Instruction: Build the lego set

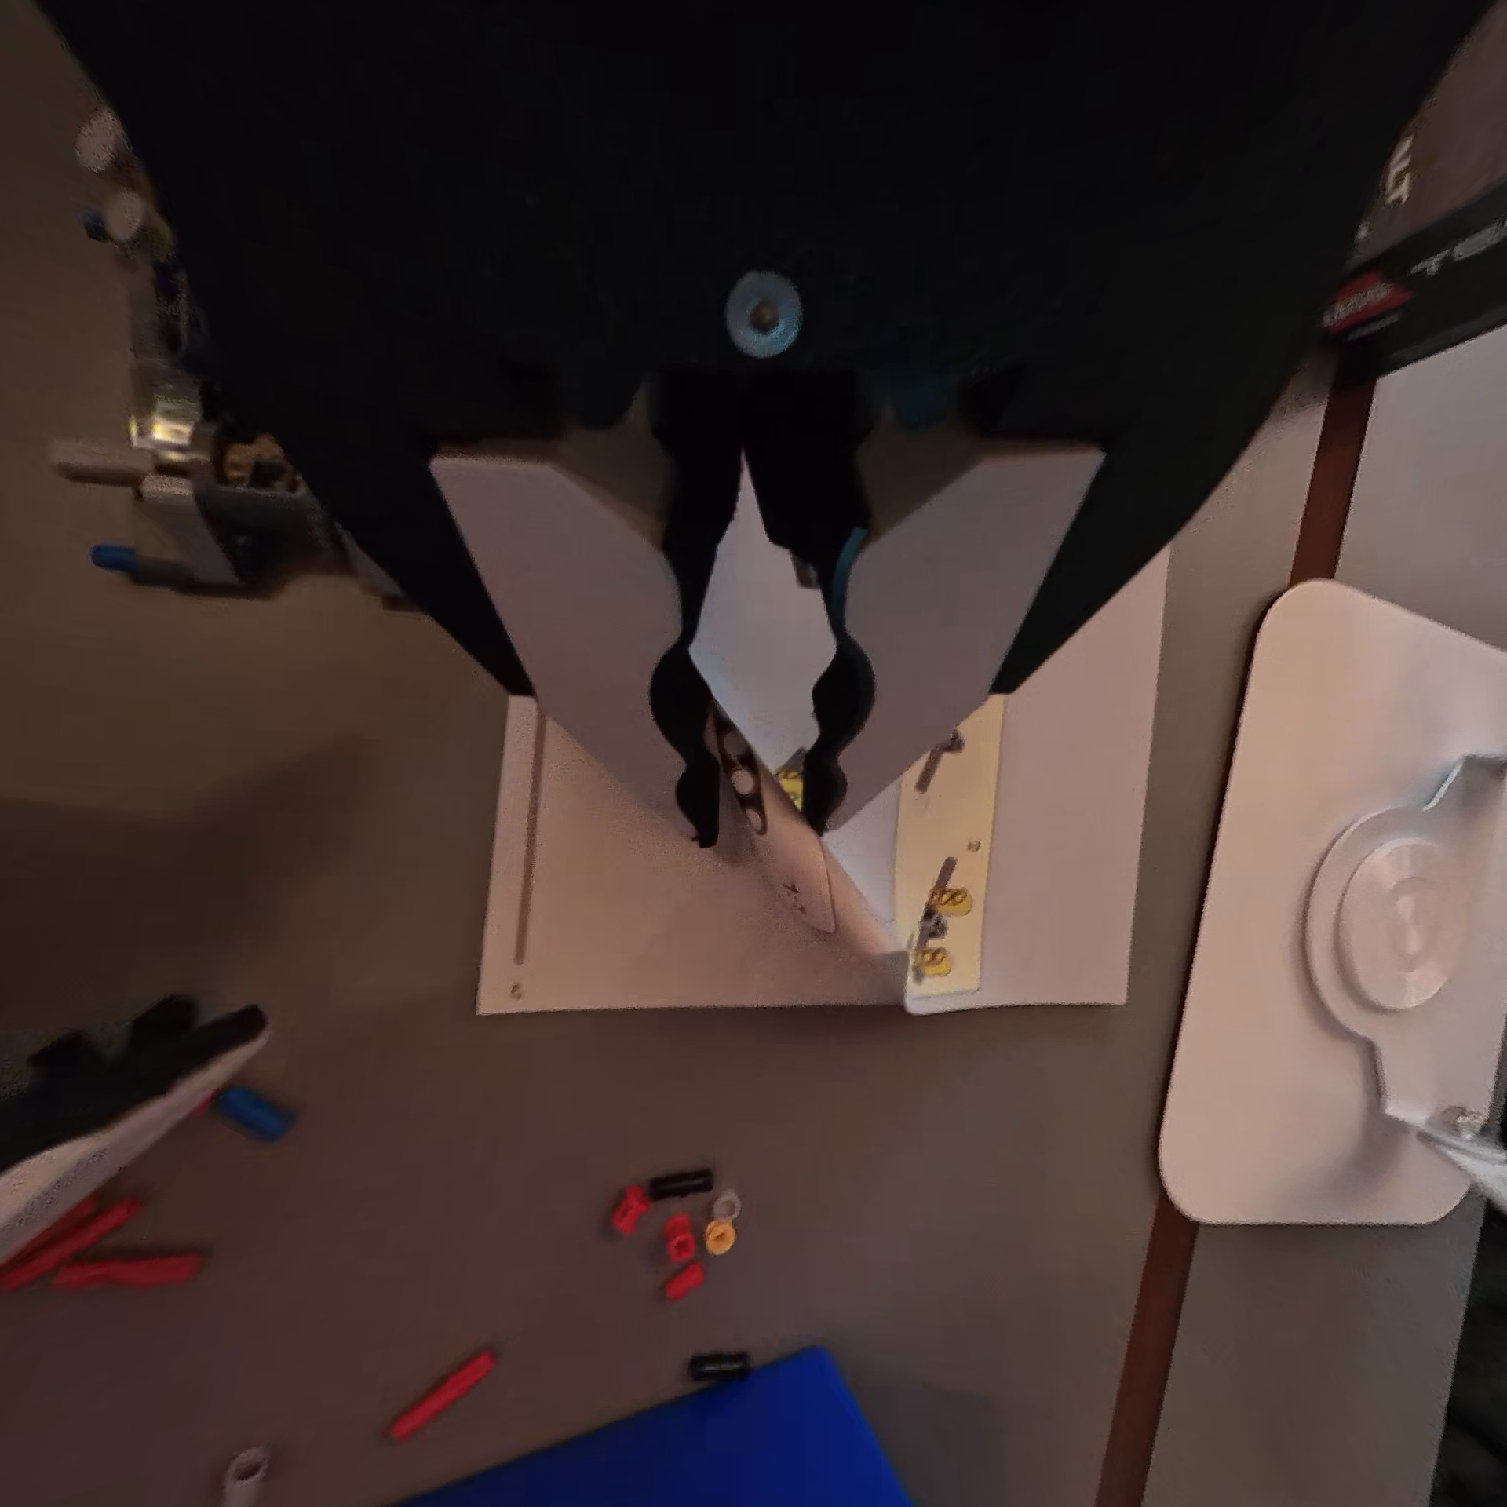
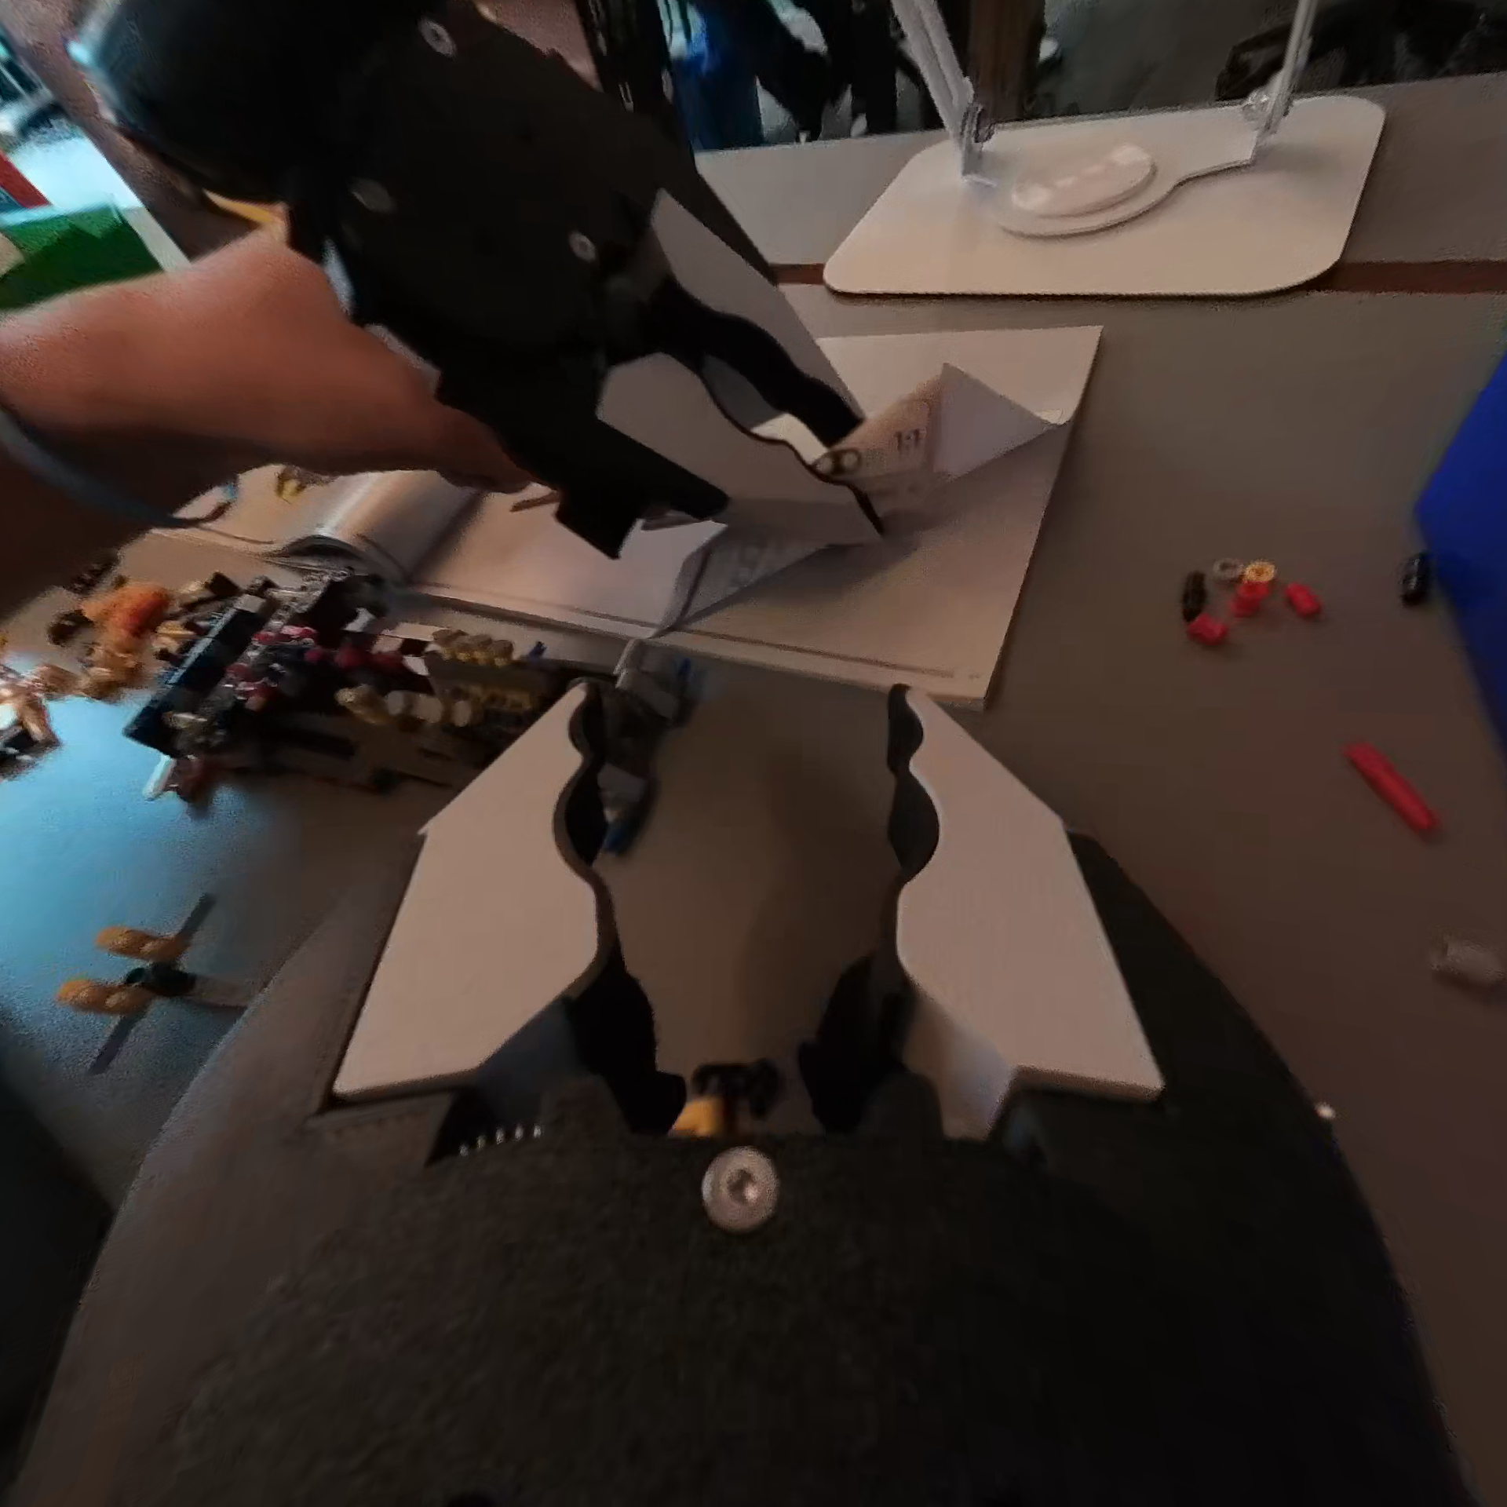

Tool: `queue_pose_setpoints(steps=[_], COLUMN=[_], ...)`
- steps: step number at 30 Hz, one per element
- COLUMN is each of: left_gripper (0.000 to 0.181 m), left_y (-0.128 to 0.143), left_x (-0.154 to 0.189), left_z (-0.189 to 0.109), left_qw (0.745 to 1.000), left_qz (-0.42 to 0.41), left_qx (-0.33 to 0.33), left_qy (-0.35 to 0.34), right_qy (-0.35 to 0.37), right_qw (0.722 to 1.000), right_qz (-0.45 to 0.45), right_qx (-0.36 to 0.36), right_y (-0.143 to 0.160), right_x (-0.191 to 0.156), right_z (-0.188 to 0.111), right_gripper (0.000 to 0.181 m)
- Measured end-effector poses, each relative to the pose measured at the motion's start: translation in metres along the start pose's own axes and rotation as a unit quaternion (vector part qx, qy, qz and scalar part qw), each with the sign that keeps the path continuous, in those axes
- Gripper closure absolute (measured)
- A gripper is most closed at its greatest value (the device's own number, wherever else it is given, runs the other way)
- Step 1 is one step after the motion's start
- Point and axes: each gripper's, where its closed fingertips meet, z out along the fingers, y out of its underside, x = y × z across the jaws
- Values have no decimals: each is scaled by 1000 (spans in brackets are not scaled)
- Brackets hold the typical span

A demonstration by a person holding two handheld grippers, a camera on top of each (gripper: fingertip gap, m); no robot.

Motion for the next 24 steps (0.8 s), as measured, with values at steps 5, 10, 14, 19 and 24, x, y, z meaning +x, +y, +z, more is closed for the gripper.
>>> queue_pose_setpoints(steps=[5,10,14,19,24], left_gripper=[168,168,166,166,170], left_y=[1,-2,5,44,117], left_x=[-17,-36,-50,-57,-63], left_z=[-28,-77,-128,-200,-266], left_qw=[997,967,923,878,854], left_qz=[-63,-200,-291,-351,-392], left_qx=[46,148,236,313,342], left_qy=[3,53,88,89,17], right_qy=[-27,-77,-21,-151,-207], right_qw=[999,996,996,984,968], right_qz=[-26,-27,-80,-87,-134], right_qx=[-20,-24,-21,-24,-53], right_y=[-18,-49,-70,-83,-81], right_x=[-6,-29,-39,-122,-187], right_z=[32,73,108,140,162], right_gripper=[108,109,88,67,72])
